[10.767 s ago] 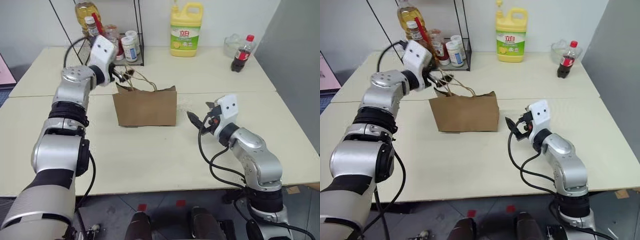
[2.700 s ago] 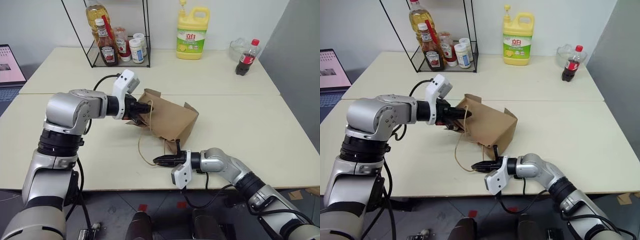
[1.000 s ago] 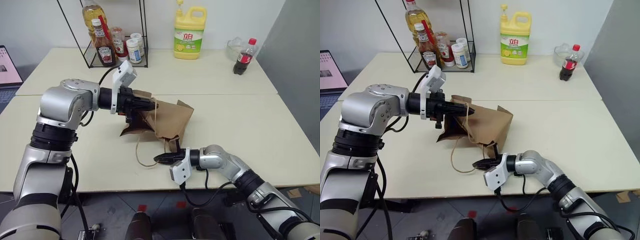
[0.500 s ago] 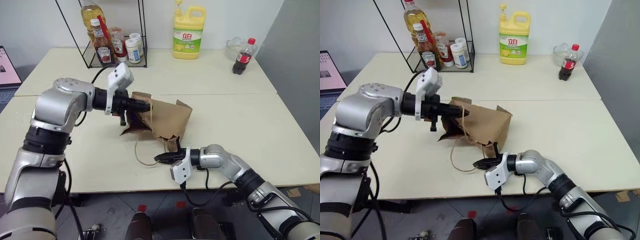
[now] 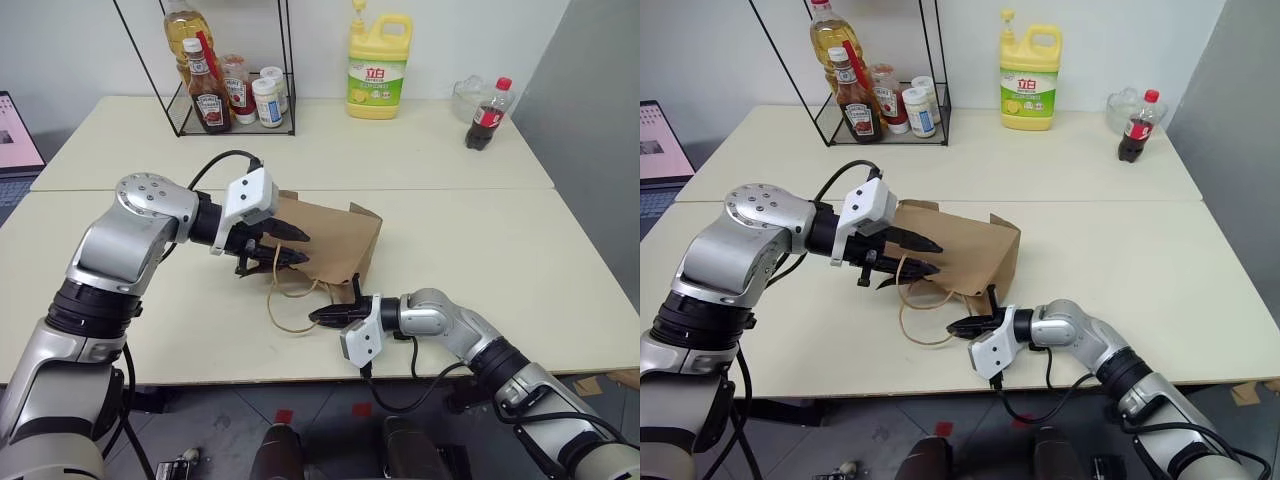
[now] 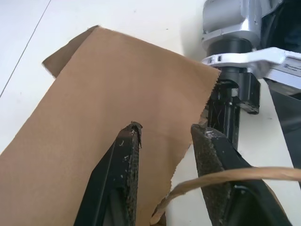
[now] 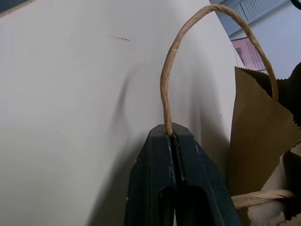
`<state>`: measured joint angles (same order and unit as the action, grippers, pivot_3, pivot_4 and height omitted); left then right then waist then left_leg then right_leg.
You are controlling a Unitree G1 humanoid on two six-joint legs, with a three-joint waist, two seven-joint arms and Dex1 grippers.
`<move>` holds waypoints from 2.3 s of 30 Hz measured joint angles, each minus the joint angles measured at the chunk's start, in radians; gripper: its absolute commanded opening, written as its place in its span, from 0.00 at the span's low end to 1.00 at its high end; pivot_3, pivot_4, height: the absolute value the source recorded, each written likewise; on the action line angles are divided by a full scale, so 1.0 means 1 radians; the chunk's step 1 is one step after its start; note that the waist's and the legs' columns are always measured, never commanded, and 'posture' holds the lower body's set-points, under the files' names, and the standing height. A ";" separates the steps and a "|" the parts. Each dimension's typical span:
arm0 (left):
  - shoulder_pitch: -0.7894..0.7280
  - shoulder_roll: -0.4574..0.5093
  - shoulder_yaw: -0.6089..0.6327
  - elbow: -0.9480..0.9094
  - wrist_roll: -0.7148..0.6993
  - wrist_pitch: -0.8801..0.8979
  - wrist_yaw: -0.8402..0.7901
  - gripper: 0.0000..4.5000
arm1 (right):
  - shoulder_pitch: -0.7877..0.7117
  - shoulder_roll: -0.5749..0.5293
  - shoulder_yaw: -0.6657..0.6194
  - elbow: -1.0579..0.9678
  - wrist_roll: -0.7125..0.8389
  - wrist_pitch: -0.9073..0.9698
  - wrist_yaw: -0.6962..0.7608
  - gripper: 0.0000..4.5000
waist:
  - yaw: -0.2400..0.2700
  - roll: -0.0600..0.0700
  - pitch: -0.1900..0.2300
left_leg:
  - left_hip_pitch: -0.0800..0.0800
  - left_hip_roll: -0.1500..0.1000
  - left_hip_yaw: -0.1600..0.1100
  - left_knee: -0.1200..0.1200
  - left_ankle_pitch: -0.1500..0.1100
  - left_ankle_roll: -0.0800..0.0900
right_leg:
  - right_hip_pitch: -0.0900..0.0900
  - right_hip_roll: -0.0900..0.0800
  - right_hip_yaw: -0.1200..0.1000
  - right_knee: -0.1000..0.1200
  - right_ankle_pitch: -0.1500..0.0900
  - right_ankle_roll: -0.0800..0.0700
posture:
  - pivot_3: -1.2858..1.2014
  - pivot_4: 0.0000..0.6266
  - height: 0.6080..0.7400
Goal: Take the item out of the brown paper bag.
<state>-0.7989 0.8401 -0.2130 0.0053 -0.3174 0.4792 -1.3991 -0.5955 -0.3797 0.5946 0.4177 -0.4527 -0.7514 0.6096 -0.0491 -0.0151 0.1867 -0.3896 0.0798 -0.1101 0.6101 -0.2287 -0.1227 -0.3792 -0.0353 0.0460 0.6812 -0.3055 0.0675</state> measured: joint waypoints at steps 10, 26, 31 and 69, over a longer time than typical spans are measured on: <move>-0.073 -0.006 0.003 -0.003 0.002 0.013 -0.036 0.01 | -0.001 0.004 0.000 0.003 0.000 0.000 0.000 0.00 | -0.004 0.000 0.000 | 0.000 0.000 0.000 0.000 0.000 0.000 | 0.000 0.000 0.000 0.000 0.000 0.000 | 0.52 0.24 1.00; -0.273 -0.130 0.046 0.223 -0.043 0.334 0.149 0.01 | -0.001 0.002 0.004 0.000 -0.003 -0.006 -0.004 0.00 | -0.005 0.000 0.000 | 0.000 0.000 0.000 0.000 0.000 -0.001 | 0.000 0.000 0.000 0.000 0.000 0.000 | 0.52 0.24 1.00; -0.316 -0.162 0.063 0.307 -0.055 0.382 0.195 0.01 | -0.002 0.000 0.005 0.001 -0.008 -0.008 -0.011 0.00 | -0.005 0.000 0.000 | 0.000 0.000 0.000 0.000 0.001 -0.001 | 0.000 0.000 0.000 0.000 0.000 0.000 | 0.52 0.24 1.00; -0.103 -0.014 -0.012 -0.071 -0.039 0.076 -0.060 0.15 | -0.007 0.000 0.014 0.010 -0.015 -0.007 -0.021 0.00 | -0.006 -0.001 0.000 | 0.002 0.000 0.000 -0.001 0.000 0.000 | 0.001 0.000 0.000 0.000 0.000 0.000 | 0.52 0.24 1.00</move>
<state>-0.9016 0.8260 -0.2251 -0.0662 -0.3559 0.5553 -1.4593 -0.6027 -0.3797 0.6089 0.4280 -0.4680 -0.7583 0.5888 -0.0555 -0.0160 0.1863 -0.3875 0.0799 -0.1100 0.6093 -0.2289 -0.1223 -0.3781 -0.0352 0.0463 0.6810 -0.3057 0.0674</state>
